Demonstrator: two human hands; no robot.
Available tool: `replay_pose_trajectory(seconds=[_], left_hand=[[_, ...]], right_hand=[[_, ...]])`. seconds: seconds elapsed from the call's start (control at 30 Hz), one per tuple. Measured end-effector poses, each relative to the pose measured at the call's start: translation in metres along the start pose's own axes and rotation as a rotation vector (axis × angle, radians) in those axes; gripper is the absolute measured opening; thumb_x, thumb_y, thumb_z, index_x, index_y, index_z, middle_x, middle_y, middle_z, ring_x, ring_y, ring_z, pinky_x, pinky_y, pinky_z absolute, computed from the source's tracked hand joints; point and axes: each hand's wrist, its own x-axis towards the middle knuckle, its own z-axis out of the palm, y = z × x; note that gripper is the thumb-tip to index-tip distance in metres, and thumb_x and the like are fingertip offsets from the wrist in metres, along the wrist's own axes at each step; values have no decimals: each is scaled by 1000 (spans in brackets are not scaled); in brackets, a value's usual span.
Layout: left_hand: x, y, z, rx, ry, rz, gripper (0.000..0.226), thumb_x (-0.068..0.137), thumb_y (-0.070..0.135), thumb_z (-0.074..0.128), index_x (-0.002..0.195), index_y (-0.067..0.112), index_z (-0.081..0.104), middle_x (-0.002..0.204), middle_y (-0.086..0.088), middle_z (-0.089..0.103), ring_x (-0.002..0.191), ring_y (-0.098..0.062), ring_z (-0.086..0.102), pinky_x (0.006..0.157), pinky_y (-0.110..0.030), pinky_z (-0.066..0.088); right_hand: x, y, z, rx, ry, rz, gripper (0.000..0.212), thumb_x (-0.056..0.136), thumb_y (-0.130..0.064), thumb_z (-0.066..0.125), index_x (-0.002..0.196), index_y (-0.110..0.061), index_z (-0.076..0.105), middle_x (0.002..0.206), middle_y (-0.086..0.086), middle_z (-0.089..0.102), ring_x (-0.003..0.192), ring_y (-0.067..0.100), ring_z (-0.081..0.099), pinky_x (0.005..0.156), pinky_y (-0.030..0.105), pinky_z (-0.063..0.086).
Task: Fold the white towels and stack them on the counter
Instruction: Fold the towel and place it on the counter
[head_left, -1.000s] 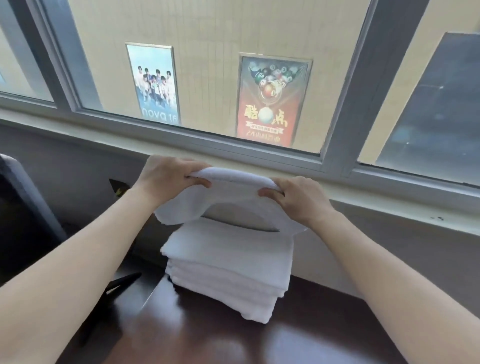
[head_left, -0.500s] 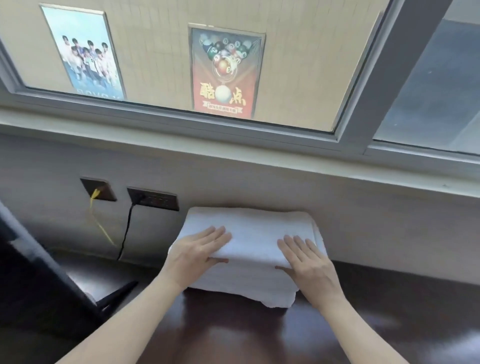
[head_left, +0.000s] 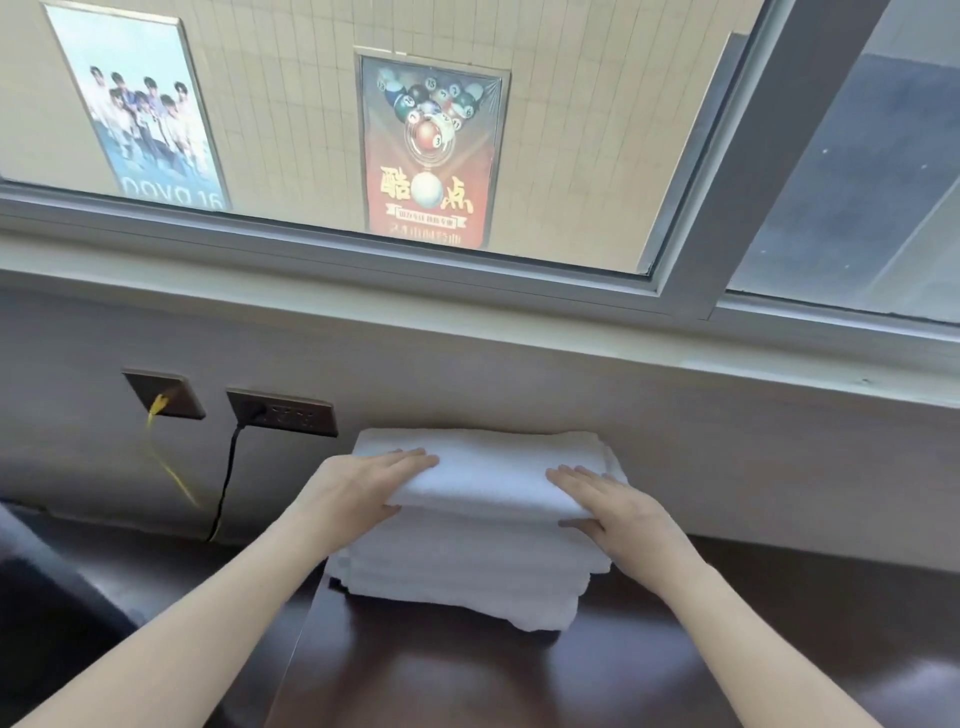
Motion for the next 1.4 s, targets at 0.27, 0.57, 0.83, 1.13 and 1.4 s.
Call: replay_pose_trajectory(seconds=[0.27,0.57,0.83,1.13,1.4], left_hand=[[91,-16,-71,69,25,-49,48,95,25,61,139,42,51,132,16,62,115,-14,61,83,-32,47],[22,-5,-16,-1,208,162,60,60,9,95,116,17,75,118,1,72,104,-21,72,74,-31,61],[-22,-13,25,-154,-58,-106,65,79,54,75,139,44,53,141,36,39,131,18,29,104,-12,37],[26,24,21,-347,-113,-261,56,96,67,32,144,42,46,157,14,36,145,3,21,108,-20,24],[44,39,48,-128,-372,-340,73,91,76,17,157,44,8,167,7,1,153,-15,-5,123,-42,-4]], right_hand=[[56,13,-71,170,85,150,44,91,-32,68,131,-46,56,113,-25,66,106,3,57,78,4,32],[14,6,-28,-65,172,-114,48,81,-18,79,126,-12,67,130,4,65,122,29,60,103,44,48],[-15,3,13,47,-55,-21,60,85,-32,75,140,-21,54,148,-4,48,142,19,39,119,38,27],[34,-41,5,87,-40,237,75,92,-69,13,150,-28,37,154,-6,41,146,19,25,120,32,9],[46,-31,40,-19,-222,391,71,90,-74,8,155,-44,12,166,-4,6,152,19,-4,122,43,-8]])
